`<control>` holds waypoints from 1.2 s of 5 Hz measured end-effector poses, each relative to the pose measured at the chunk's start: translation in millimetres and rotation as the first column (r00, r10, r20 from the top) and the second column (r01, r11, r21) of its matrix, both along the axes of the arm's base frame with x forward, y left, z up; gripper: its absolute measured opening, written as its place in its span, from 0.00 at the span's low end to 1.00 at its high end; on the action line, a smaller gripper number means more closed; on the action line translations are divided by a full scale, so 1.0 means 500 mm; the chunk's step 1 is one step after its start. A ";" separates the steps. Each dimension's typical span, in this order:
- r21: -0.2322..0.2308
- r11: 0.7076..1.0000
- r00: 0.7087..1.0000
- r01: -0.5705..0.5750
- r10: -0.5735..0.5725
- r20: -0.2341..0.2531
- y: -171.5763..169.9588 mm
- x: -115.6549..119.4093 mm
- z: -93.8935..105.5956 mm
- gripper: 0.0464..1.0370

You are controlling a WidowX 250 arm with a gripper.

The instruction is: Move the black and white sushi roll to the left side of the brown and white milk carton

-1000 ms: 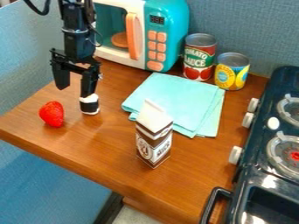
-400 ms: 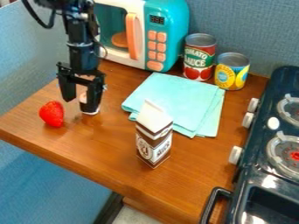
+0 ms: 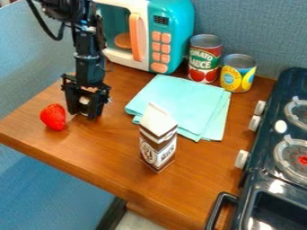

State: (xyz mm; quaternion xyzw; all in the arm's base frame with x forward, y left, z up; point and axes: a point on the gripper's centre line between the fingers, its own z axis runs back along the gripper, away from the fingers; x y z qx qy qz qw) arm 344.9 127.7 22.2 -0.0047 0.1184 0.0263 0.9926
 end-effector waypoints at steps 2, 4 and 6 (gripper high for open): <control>0.040 0.999 0.998 0.015 -0.017 0.058 -0.022 -0.013 0.045 0.55; 0.028 0.987 0.983 0.161 -0.163 0.090 -0.140 -0.070 0.113 0.55; -0.038 0.970 0.970 0.240 -0.241 -0.036 -0.194 -0.089 0.035 0.55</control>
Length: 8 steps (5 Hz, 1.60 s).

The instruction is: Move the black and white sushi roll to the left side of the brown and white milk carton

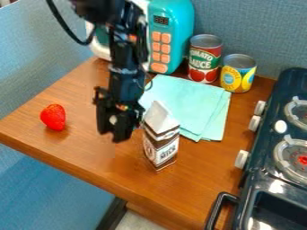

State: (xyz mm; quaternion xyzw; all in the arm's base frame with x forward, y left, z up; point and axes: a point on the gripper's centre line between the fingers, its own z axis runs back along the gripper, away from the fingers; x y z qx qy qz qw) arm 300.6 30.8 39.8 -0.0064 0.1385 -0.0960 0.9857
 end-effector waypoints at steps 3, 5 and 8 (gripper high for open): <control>0.022 0.999 0.996 -0.030 0.032 -0.087 0.011 0.002 -0.046 0.55; 0.026 0.997 0.994 -0.076 0.078 -0.075 0.038 -0.009 -0.045 0.90; 0.011 0.992 0.976 -0.123 0.119 0.182 0.074 -0.028 0.111 0.96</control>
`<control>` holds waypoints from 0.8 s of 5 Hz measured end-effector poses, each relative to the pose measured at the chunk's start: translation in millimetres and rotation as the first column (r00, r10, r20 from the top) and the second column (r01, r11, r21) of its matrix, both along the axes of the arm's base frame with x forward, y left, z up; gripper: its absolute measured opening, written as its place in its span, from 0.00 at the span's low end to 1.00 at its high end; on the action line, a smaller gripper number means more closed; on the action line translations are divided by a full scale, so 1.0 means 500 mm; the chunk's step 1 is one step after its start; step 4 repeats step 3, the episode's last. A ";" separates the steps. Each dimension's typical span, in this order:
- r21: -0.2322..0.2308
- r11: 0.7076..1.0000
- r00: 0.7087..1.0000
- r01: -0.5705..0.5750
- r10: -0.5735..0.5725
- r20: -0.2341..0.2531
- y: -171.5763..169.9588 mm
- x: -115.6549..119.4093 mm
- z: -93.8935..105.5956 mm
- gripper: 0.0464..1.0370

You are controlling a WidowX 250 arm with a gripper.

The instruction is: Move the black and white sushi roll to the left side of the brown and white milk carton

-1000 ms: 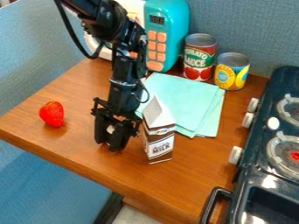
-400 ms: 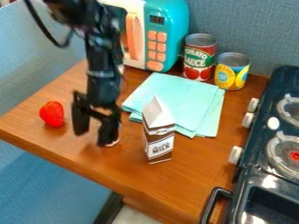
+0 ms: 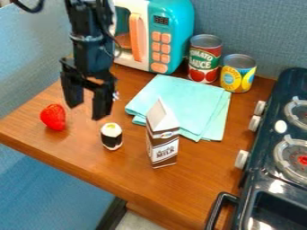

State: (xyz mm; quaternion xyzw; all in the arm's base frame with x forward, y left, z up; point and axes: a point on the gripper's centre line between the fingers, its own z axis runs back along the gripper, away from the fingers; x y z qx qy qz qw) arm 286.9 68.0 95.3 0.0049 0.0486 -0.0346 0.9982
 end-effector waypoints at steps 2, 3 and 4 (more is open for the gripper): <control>0.096 0.989 0.994 -0.108 0.111 -0.022 0.083 0.004 0.020 0.96; 0.090 0.981 0.985 -0.171 0.174 -0.022 0.130 -0.006 0.020 0.96; 0.090 0.981 0.985 -0.171 0.174 -0.022 0.130 -0.006 0.020 0.96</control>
